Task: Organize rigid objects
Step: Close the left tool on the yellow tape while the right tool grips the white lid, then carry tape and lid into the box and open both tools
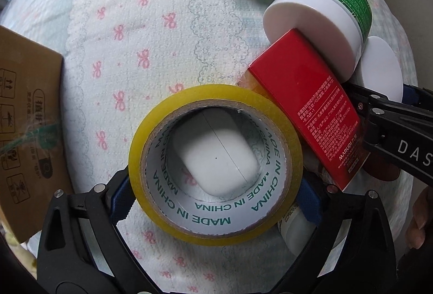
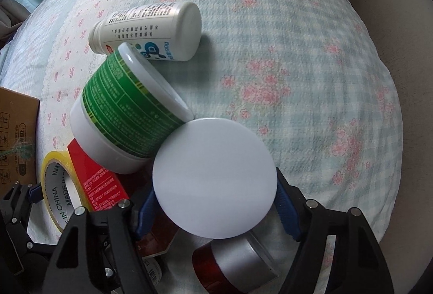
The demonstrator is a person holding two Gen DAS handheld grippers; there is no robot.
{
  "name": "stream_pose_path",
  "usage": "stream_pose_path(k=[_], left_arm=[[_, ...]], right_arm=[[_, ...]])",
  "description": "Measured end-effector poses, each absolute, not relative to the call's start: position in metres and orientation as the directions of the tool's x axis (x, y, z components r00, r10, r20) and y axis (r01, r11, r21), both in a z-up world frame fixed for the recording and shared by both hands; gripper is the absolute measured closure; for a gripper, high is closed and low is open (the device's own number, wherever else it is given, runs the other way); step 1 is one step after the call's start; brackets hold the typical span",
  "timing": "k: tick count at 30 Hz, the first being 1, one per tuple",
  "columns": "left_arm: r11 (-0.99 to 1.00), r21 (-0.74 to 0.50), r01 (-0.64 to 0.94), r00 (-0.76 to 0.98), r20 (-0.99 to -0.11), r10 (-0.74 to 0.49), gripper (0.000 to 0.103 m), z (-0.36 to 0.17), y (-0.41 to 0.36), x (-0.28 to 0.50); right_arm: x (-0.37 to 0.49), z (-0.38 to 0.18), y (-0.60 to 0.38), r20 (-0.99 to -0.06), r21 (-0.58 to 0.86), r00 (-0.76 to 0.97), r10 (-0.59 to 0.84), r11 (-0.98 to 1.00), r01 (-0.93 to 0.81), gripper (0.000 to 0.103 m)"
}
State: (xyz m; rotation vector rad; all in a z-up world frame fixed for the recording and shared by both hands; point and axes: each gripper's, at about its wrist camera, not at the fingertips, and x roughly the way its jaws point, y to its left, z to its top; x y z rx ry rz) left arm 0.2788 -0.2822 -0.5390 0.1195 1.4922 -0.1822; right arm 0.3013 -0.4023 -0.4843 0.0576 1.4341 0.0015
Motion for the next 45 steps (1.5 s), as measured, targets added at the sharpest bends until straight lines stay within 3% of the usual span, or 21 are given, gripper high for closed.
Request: stream_pose_path(k=[15,26,35,45], left_arm=[[0.978,-0.04,0.207,0.143,-0.987,-0.07,0.007,-0.469,-0.244,0.273],[0.976,-0.072,0.206,0.293,-0.947,-0.131,0.007,-0.332,-0.202,0.254],[0.976,-0.122,0.18,0.404,-0.896,-0.186,0.007,-0.23,-0.123,0.243],[0.968,-0.117,0.221,0.474,-0.855,-0.212,0.007,-0.171,-0.002,0.224]], right_arm=[[0.283,-0.438,-0.414,-0.977,0.05,0.212,0.026,0.993,0.108,0.034],[0.248,-0.325,-0.391,-0.932,0.061,0.362,0.013,0.991,0.12,0.034],[0.222,-0.22,-0.341,-0.863,0.059,0.505,0.019,0.996,0.063,0.034],[0.186,-0.157,-0.231,-0.818,0.095,0.572,0.062,0.995,0.027,0.034]])
